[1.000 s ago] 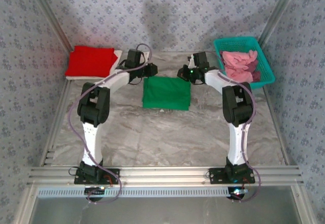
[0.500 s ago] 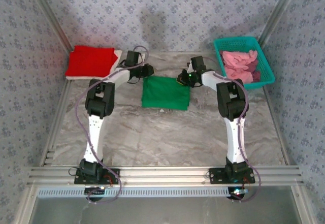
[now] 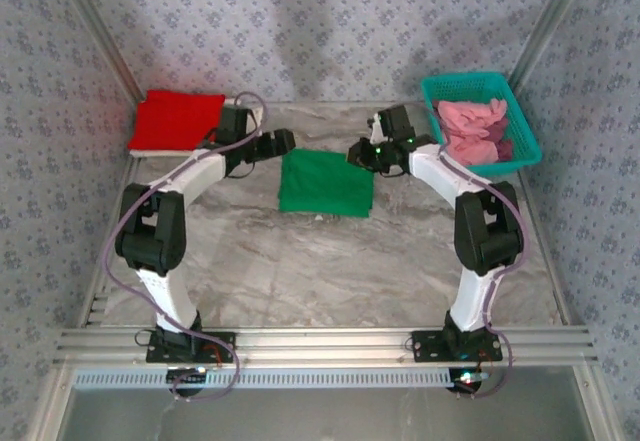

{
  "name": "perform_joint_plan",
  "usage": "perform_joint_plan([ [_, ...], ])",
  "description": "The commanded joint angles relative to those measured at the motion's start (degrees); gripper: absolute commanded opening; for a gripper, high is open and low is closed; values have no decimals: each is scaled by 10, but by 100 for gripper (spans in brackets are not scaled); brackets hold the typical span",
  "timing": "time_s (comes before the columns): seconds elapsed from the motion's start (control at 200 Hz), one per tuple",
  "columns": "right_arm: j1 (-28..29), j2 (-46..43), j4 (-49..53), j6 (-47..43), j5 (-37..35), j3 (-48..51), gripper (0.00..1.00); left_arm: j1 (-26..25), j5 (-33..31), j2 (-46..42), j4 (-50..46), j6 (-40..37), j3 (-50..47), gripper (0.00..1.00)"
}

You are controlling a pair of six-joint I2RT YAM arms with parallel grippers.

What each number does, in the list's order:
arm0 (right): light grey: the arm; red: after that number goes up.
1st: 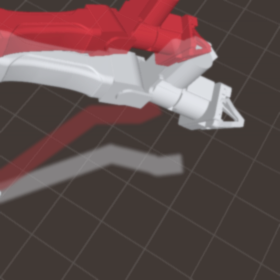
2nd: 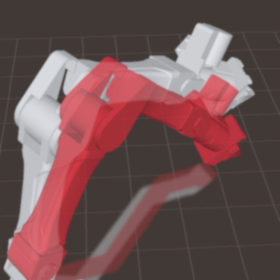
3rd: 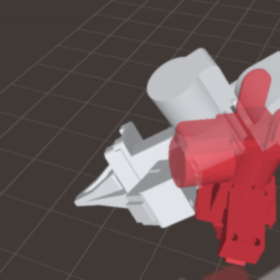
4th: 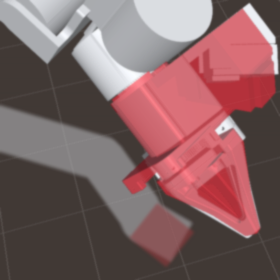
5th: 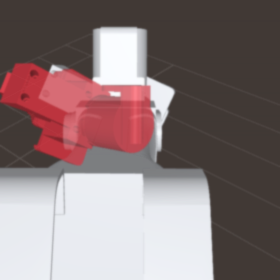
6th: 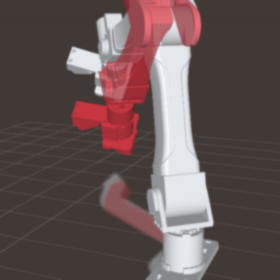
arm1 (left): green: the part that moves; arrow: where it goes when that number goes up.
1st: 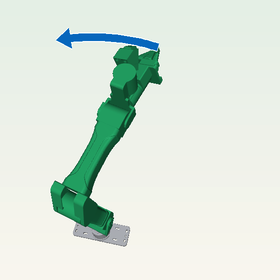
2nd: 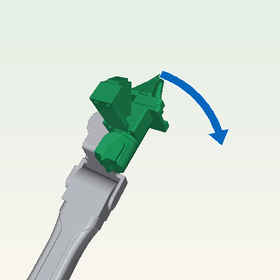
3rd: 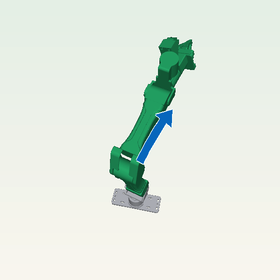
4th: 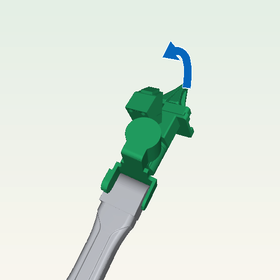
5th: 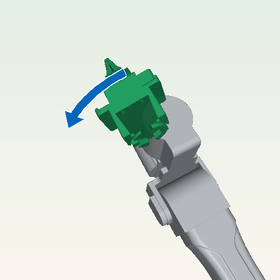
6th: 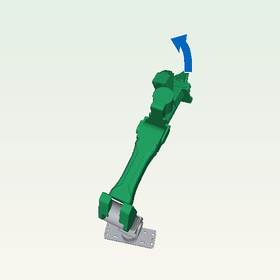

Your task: Fold and stack the t-shirts

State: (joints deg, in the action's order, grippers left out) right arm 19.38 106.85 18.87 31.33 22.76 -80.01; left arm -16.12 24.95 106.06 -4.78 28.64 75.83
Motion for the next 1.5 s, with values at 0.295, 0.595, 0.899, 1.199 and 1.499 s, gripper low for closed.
perform_joint_plan([
  [0.295,-10,91,-41,5,1,56,5,-3,51,88,-32,-9,-5,80],
  [0.595,-13,118,-69,16,13,68,1,-32,35,151,-71,-24,57,78],
  [0.899,-16,125,-85,24,23,73,0,-56,32,167,-76,-6,82,66],
  [1.199,-22,124,-97,34,39,77,0,-40,-5,135,-94,-16,60,9],
  [1.499,-26,51,-73,27,52,76,5,16,-85,63,-147,-57,33,0],
])
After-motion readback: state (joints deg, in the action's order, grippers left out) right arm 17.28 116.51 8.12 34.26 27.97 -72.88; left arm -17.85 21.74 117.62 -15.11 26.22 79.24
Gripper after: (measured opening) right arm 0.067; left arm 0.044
